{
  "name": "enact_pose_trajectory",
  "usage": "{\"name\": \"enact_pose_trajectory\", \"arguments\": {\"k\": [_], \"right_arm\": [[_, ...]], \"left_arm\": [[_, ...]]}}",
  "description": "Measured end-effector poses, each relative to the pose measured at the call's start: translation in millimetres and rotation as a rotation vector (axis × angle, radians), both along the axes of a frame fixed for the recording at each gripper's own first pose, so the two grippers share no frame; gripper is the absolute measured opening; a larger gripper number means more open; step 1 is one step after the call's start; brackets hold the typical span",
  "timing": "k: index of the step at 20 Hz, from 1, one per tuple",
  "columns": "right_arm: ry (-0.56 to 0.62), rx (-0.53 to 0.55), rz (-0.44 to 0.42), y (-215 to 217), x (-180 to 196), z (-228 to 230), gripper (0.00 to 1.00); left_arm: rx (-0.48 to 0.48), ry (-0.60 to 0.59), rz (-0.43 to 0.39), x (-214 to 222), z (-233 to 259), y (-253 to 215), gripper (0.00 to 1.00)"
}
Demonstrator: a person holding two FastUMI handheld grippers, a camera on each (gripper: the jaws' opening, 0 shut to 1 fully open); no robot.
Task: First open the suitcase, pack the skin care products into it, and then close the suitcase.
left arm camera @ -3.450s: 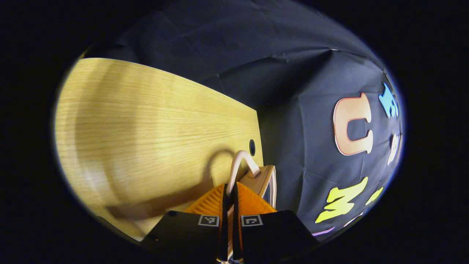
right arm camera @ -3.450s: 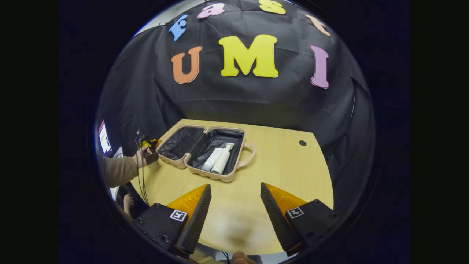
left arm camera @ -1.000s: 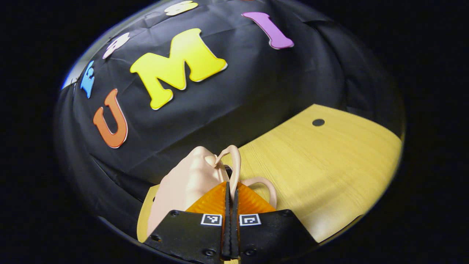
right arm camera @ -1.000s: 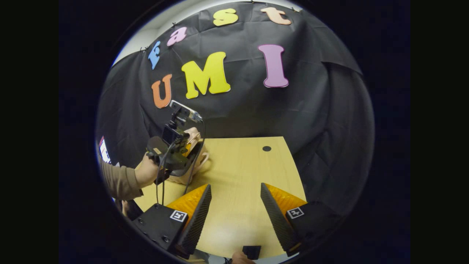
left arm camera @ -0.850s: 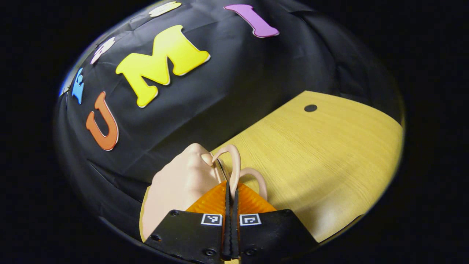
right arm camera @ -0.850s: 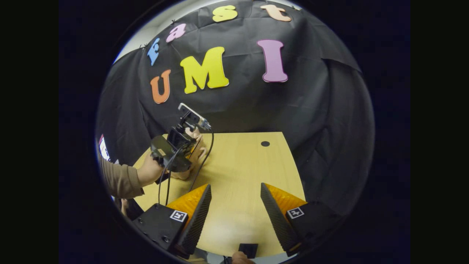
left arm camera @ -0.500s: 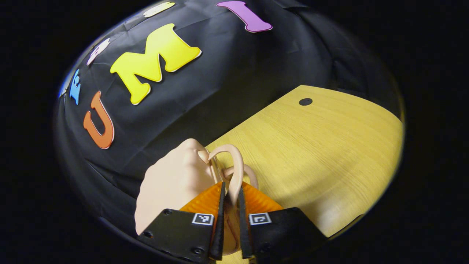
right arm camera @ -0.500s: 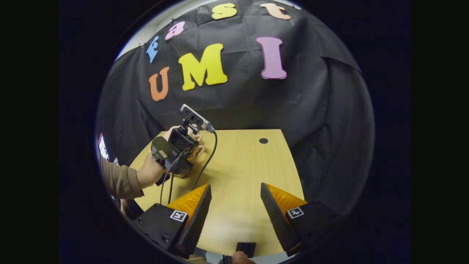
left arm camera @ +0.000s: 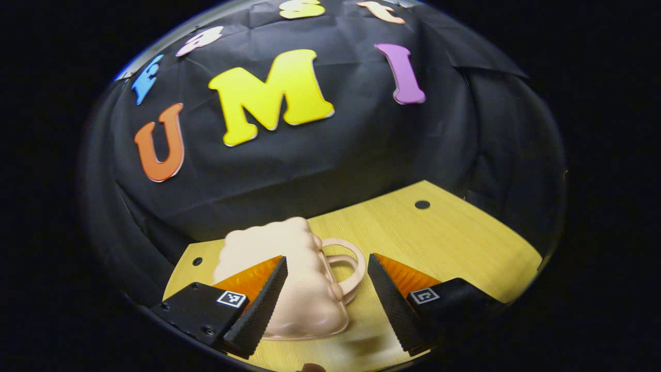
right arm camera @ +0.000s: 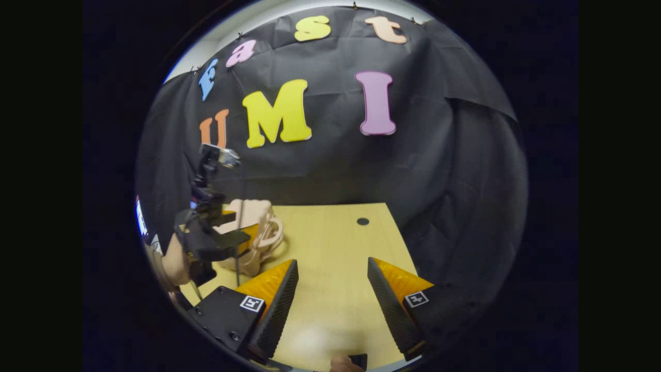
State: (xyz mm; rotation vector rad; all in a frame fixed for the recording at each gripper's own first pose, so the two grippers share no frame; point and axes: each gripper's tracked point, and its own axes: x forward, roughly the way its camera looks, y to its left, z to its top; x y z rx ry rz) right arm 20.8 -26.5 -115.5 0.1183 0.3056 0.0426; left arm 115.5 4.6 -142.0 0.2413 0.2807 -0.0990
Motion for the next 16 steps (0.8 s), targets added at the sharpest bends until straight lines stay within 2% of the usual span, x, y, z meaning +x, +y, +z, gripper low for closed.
{"name": "enact_pose_trajectory", "arguments": {"k": [2,3,4,7,12,16], "right_arm": [[-0.091,-0.037,-0.026,12.2,4.6,35.4,0.80],[-0.138,-0.060,-0.027,22.4,4.9,54.9,0.75],[-0.179,-0.085,-0.031,32.9,5.1,72.2,0.80],[-0.264,-0.131,-0.016,71.3,5.3,110.1,0.80],[-0.340,-0.119,-0.008,133.3,9.1,149.6,0.80],[-0.334,-0.103,0.057,190.0,13.0,157.9,0.79]], "left_arm": [[-0.063,-0.053,0.027,-22.0,38.6,20.6,0.98],[-0.075,-0.082,0.039,-32.2,54.8,31.3,0.99],[-0.080,-0.109,0.056,-43.5,69.7,43.8,0.98],[-0.097,-0.178,0.105,-81.2,106.7,82.5,0.98],[-0.154,-0.264,0.169,-128.0,161.7,136.0,1.00],[-0.172,-0.327,0.171,-134.5,190.5,161.7,0.98]]}}
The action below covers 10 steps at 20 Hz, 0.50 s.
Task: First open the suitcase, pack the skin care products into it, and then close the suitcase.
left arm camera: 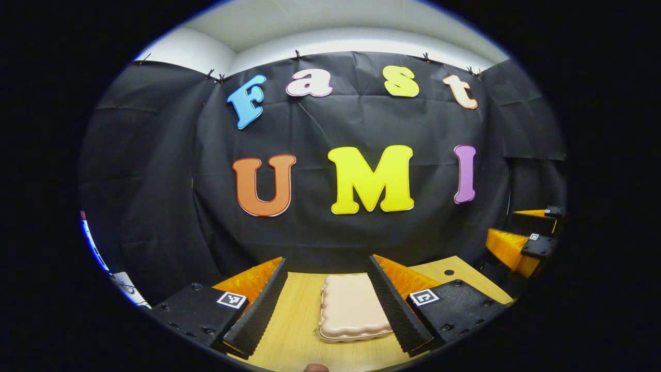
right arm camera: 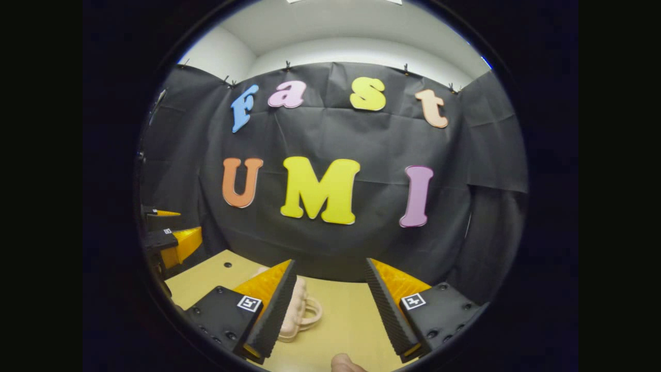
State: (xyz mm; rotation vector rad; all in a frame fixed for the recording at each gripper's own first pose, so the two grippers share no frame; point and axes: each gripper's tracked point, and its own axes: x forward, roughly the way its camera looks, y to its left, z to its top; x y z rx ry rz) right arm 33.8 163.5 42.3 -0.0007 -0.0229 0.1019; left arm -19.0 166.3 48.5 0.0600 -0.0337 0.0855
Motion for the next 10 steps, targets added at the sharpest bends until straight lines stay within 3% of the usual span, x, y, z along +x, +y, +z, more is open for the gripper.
{"name": "enact_pose_trajectory", "arguments": {"k": [3,10], "right_arm": [[-0.012,0.018,0.042,35.4,-5.6,9.6,0.80],[-0.041,-0.070,0.067,73.2,-12.7,9.4,0.80]], "left_arm": [[0.003,-0.034,-0.022,-6.1,2.7,14.3,0.99],[-0.036,-0.006,-0.062,7.5,-12.0,30.0,0.99]]}}
